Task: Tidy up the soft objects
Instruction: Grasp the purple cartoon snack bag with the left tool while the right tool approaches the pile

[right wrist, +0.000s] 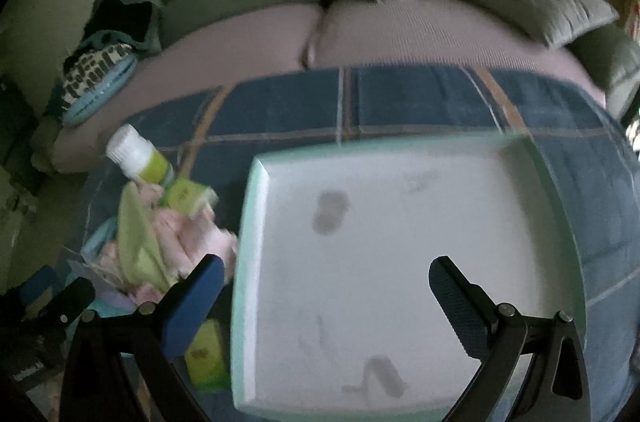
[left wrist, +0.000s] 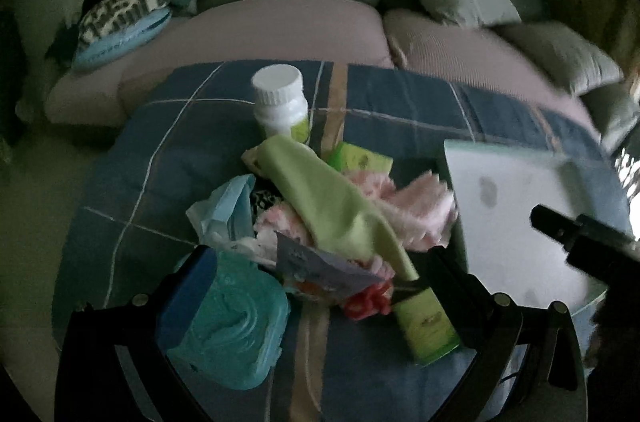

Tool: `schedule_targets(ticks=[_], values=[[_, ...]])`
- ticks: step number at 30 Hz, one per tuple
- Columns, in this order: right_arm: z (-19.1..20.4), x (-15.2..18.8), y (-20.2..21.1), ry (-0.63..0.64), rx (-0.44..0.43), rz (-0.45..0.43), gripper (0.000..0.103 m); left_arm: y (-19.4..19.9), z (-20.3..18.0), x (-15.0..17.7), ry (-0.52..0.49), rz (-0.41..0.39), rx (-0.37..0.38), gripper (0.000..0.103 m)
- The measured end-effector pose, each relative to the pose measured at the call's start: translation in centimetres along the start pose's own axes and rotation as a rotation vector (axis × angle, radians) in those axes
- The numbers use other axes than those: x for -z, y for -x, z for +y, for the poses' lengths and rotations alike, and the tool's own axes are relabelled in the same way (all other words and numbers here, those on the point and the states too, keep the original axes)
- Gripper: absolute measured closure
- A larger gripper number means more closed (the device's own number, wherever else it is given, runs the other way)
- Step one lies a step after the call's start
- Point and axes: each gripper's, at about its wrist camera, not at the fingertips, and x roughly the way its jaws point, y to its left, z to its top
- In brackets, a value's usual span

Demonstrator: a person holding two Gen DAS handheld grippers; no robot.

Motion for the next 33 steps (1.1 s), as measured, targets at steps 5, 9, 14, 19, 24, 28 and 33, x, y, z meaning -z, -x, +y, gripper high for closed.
schedule_targets(ticks=[5,9,14,19,24,28,33], values=[[0.0,0.1,0.0,0.0,-0.006,0.006,0.0,-1.5,-0.5,0.4,-0.054,0.023,-0.045,0.0],[0.5,0.2,0.1,0.019,-0.018,0.009,0.0,-2.6,-1.1,0.7,-0.113,0.025,-0.088,0.0],[0.8,0.3,-0.1,0.029,-0.007,0.02,0.0,-3.4,-1.5,0.9,-0.15,0.029,-0.082,0.016],[0.8,0.4,-0.1,0.027,-0.002,0.02,0.0,-3.6,-1.5,1.0,-0.185,0.003,-0.116,0.036],[1.0,0.4,-0.3,0.031,0.007,0.032,0.0,-3.7,-1.7,1.0,-0.201,-0.007,-0.094,0.047],[1.3,0.5,-0.3,0.041,0.006,0.031,0.0,-3.4,-1.4,0.9,-0.187,-0.021,-0.087,0.047],[1.5,0.5,-0.4,0.045,0.007,0.025,0.0,-2.6,-0.6,0.5,-0.14,-0.056,-0.062,0.048]])
